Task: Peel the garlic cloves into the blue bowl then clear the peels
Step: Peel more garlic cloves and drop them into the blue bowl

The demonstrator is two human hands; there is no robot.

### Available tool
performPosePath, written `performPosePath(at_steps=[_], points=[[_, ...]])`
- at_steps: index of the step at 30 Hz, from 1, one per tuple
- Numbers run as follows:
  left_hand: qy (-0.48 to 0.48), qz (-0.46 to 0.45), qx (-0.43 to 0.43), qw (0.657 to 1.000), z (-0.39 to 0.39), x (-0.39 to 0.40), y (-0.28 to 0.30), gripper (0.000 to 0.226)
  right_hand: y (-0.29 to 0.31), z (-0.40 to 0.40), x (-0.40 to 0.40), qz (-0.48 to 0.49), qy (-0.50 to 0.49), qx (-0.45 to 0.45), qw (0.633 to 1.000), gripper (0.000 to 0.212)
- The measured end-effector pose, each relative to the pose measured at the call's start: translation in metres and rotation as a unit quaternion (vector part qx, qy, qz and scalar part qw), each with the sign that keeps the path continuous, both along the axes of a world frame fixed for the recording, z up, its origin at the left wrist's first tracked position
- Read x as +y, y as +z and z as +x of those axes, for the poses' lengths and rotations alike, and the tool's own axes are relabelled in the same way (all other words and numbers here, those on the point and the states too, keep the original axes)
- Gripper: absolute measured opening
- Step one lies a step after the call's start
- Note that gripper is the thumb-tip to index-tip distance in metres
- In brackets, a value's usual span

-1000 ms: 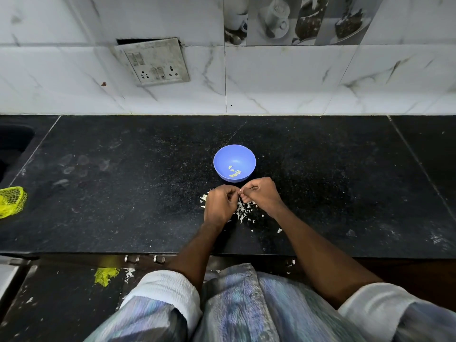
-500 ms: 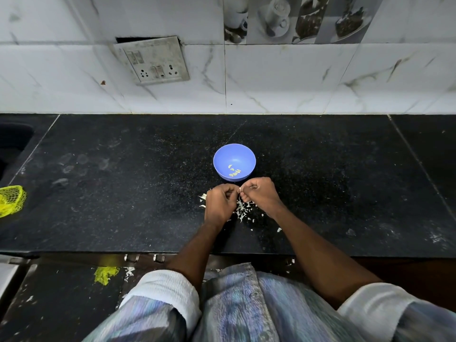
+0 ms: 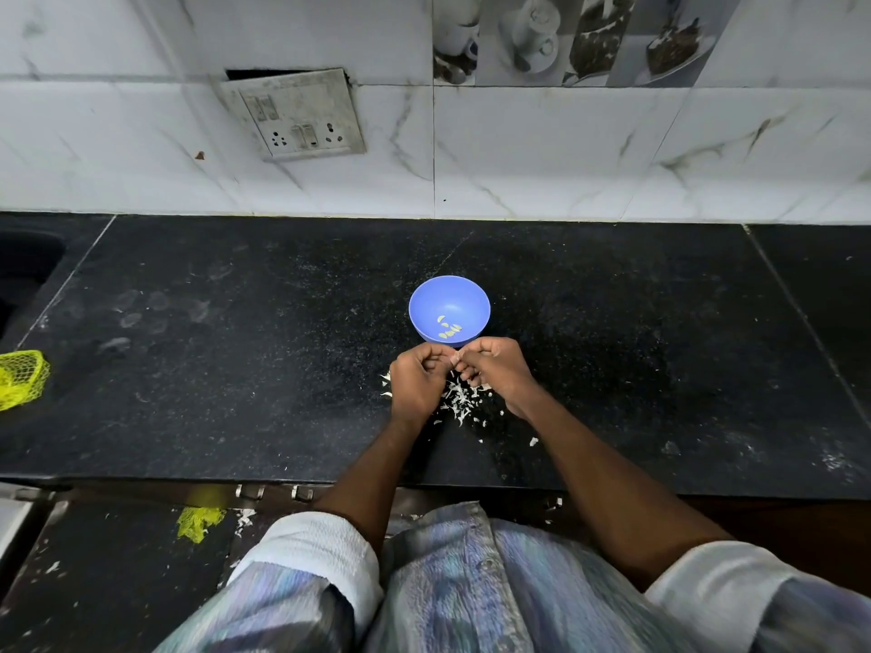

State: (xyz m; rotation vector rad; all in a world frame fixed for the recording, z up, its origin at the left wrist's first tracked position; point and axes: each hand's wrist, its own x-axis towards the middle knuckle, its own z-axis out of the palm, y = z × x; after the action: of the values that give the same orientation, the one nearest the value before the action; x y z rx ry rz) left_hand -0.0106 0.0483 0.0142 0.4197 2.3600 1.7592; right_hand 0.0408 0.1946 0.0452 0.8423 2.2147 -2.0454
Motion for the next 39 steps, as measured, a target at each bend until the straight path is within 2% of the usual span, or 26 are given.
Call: performPosePath(at_steps=[5,9,12,14,18,21,27,32,35,37,39], points=[[0.018,0.023,-0.049,0.998,-0.005,0.000,-0.007,0.009,-0.001,-0.003,0.002,-0.006,-0.022,-0.015,1.000,0.014],[0.011,0.034,-0.083,0.996,-0.007,0.003,-0.008,0.013,-0.002,-0.005,0.004,0.068,-0.039,-0.017,0.997,0.020],[0.009,0.045,-0.094,0.995,-0.008,0.004,-0.009,0.017,-0.003,-0.004,0.005,0.112,-0.023,-0.001,0.993,0.006],[0.010,0.042,-0.086,0.995,-0.008,0.005,-0.008,0.020,-0.003,-0.004,0.006,0.104,-0.013,0.004,0.995,0.019],[0.009,-0.009,-0.027,1.000,-0.006,0.006,-0.005,0.022,0.000,-0.006,0.006,0.095,-0.016,0.015,0.995,0.003],[-0.008,-0.033,0.011,0.999,-0.006,0.008,-0.006,0.024,-0.002,-0.006,0.006,0.111,0.005,0.010,0.994,0.005],[0.021,-0.030,-0.001,0.999,-0.004,0.009,-0.002,0.019,-0.005,-0.006,0.009,0.079,0.012,0.021,0.997,0.003],[0.027,-0.031,-0.004,0.999,0.000,0.009,0.001,0.002,-0.009,-0.008,0.009,0.139,-0.017,0.022,0.990,0.010],[0.038,-0.057,0.016,0.998,0.001,0.009,0.002,0.004,-0.009,-0.008,0.009,0.174,-0.011,0.021,0.984,0.015],[0.053,-0.060,-0.007,0.997,0.000,0.012,0.002,0.008,-0.009,-0.009,0.008,0.199,0.008,0.031,0.979,0.015],[0.069,-0.012,-0.105,0.992,-0.001,0.016,0.001,0.012,-0.010,-0.008,0.006,0.233,0.032,0.047,0.971,0.016]])
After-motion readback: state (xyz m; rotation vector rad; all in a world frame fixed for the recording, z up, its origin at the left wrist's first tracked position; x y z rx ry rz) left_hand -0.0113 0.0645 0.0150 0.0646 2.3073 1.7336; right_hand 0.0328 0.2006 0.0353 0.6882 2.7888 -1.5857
